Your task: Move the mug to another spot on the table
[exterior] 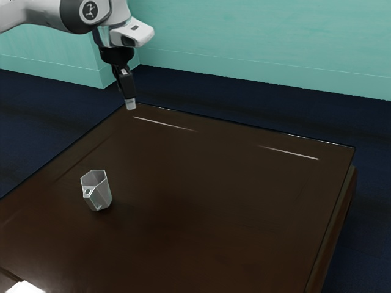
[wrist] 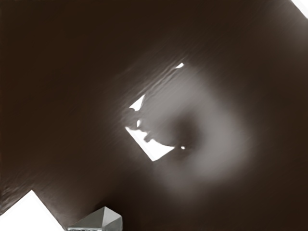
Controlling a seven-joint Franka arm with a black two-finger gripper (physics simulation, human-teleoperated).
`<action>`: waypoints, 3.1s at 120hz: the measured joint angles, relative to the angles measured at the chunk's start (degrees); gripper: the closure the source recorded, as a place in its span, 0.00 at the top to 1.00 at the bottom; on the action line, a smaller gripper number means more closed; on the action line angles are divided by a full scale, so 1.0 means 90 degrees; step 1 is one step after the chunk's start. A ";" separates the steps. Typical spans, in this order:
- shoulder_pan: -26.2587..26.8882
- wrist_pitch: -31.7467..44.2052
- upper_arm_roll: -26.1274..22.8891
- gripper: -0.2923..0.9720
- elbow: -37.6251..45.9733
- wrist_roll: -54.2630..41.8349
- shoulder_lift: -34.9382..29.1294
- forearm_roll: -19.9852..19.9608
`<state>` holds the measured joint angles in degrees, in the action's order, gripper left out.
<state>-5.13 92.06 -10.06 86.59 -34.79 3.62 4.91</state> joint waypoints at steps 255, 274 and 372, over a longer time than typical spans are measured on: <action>-0.0143 0.6672 0.1971 0.46 0.5886 0.5380 0.0113 0.0075; -0.0115 0.6683 0.1981 0.39 0.5860 0.5470 -0.0101 0.0223; 0.0912 0.7283 0.1446 0.20 0.4489 0.5758 0.0646 0.0729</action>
<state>3.08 157.60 2.96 126.99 17.03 9.43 11.48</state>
